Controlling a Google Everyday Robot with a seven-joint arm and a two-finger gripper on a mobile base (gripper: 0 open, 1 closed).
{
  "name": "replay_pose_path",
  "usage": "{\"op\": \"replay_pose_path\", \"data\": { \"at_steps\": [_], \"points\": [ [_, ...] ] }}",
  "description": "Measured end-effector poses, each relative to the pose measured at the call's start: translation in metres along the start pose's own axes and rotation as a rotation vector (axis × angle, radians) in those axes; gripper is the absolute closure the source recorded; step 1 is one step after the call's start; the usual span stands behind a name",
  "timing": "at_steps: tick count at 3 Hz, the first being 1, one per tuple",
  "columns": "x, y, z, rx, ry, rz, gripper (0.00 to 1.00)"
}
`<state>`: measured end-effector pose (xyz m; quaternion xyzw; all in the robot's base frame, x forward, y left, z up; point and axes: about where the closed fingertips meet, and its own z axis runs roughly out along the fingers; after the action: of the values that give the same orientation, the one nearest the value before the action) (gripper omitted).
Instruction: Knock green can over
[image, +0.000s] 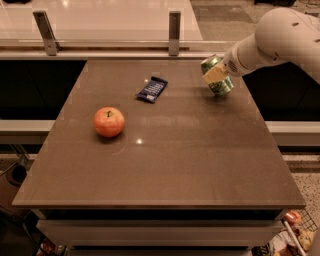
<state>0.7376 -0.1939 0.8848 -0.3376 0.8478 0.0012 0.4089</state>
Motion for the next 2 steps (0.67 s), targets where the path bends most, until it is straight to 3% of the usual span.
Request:
{"op": "replay_pose_path", "data": {
  "at_steps": [1, 2],
  "points": [
    [0.0129, -0.0043, 0.0059, 0.039, 0.125, -0.025, 1.0],
    [0.0203, -0.0052, 0.0108, 0.041, 0.206, -0.049, 1.0]
  ]
}}
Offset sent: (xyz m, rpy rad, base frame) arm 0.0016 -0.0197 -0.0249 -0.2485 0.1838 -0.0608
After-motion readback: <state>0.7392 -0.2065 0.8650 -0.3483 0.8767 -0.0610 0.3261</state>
